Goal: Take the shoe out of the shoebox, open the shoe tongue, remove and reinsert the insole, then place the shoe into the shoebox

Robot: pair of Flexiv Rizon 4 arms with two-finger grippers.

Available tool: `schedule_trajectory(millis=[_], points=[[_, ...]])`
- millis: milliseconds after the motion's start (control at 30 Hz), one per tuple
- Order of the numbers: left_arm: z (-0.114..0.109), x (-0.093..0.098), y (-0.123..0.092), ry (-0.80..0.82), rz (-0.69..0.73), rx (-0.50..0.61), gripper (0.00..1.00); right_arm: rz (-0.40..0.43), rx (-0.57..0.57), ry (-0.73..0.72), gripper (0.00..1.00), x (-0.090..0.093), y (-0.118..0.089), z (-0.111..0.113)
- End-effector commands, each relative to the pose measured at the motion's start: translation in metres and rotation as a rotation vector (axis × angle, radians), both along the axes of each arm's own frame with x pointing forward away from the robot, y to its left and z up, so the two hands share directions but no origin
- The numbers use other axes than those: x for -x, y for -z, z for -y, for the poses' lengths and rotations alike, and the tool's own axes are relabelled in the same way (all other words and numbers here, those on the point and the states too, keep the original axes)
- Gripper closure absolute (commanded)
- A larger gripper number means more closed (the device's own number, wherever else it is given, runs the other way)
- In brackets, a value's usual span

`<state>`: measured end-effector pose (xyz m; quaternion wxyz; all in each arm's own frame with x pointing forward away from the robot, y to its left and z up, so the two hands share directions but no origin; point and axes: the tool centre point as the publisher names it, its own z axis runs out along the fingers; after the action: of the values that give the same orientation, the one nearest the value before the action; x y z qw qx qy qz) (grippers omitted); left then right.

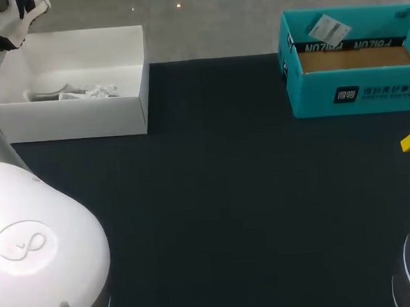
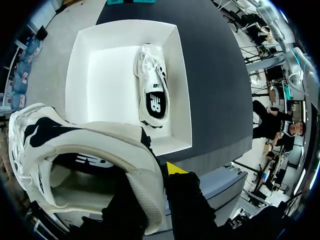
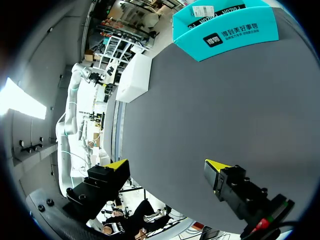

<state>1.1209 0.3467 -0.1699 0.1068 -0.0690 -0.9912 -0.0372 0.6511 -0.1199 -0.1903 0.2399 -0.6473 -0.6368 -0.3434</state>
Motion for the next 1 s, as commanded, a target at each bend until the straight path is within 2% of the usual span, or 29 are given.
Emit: schedule_trajectory(millis=[33,167,200,233,267,300,400,433,467,500,533,600,667,1000], points=[[-0.006,0.001,-0.008,0.476,0.081,0.131,1.00,0.001,0.002,0.002,0.00,0.002,0.000,-0.001],[-0.004,0.001,-0.010,0.764,0.072,0.101,1.00,0.001,0.002,0.002,0.00,0.002,0.000,-0.001],[-0.006,0.001,-0.011,0.897,0.059,0.109,1.00,0.001,0.002,0.002,0.00,0.002,0.000,-0.001],[-0.006,-0.002,-0.012,0.931,0.034,0.097,1.00,0.001,0.002,0.002,0.00,0.002,0.000,-0.001],[-0.006,-0.004,-0.012,1.062,0.009,0.091,1.00,0.001,0.002,0.002,0.00,0.002,0.000,-0.001],[-0.007,-0.005,-0.012,1.085,0.032,0.055,1.00,0.001,0.002,0.002,0.00,0.002,0.000,-0.001],[-0.006,-0.003,-0.012,1.354,0.012,-0.054,1.00,0.001,0.002,0.002,0.00,0.002,0.000,-0.001],[-0.007,0.000,-0.012,1.490,0.004,-0.055,1.00,0.001,0.002,0.002,0.00,0.002,0.000,-0.001],[-0.008,-0.001,-0.013,1.543,0.011,-0.034,1.00,0.001,0.002,0.002,0.00,0.002,0.000,-0.001],[-0.006,-0.006,-0.015,1.571,-0.022,-0.014,1.00,0.001,0.002,0.002,0.00,0.002,0.000,-0.001],[-0.004,-0.008,-0.016,1.586,-0.018,-0.041,1.00,0.001,0.002,0.002,0.00,0.002,0.000,-0.001],[-0.002,-0.006,-0.017,1.628,-0.002,-0.147,1.00,0.001,0.002,0.002,0.00,0.002,0.000,-0.001],[0.001,0.000,-0.018,1.601,0.025,-0.247,1.00,0.001,0.002,0.002,0.00,0.002,0.000,-0.001],[0.001,0.000,-0.018,1.601,0.025,-0.247,1.00,0.001,0.002,0.002,0.00,0.002,0.000,-0.001]])
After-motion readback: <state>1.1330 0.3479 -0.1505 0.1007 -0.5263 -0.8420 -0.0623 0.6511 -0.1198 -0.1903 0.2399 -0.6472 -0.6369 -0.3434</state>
